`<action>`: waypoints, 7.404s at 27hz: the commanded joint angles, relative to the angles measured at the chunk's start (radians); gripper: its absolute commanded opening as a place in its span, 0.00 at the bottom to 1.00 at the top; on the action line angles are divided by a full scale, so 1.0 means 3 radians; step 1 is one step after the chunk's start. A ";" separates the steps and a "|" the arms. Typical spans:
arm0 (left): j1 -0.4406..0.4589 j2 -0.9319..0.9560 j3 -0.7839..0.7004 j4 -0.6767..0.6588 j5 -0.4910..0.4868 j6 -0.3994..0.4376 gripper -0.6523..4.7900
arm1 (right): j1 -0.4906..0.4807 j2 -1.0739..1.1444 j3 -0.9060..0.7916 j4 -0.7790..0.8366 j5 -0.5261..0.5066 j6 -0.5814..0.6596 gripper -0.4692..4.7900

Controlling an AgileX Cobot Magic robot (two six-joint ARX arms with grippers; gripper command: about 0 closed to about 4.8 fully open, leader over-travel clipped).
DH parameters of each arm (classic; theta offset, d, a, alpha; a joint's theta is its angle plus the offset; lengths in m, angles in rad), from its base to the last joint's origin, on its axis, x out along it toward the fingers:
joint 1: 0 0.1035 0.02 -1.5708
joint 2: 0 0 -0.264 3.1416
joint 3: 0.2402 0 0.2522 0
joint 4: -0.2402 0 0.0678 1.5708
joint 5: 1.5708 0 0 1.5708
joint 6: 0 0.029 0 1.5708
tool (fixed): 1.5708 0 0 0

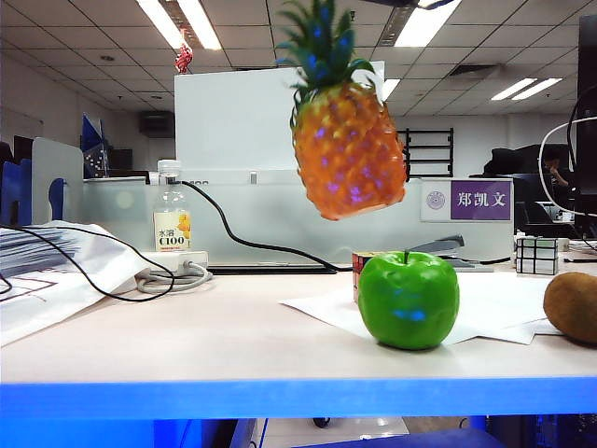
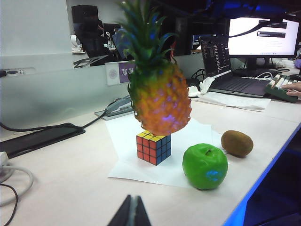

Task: Arrange all the fruits from large to small from left to right in a row.

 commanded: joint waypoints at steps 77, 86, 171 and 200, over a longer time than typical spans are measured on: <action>0.0000 -0.0005 0.0004 0.0022 0.0038 0.0003 0.11 | 0.0882 0.0511 0.0070 -0.0290 -0.0164 -0.0038 0.63; 0.0000 -0.0005 0.0004 0.0015 0.0038 0.0004 0.11 | 0.0882 0.0449 0.0071 -0.0130 -0.0064 -0.0051 0.63; 0.0000 -0.0005 0.0004 -0.0019 -0.0352 -0.0074 0.11 | 0.0502 -0.2467 -0.2650 -0.0181 0.1957 -0.0523 0.09; 0.0003 -0.0005 0.0004 -0.0048 -0.0351 -0.0074 0.11 | -0.1901 -0.4215 -0.2651 -0.0997 0.0226 0.0090 0.09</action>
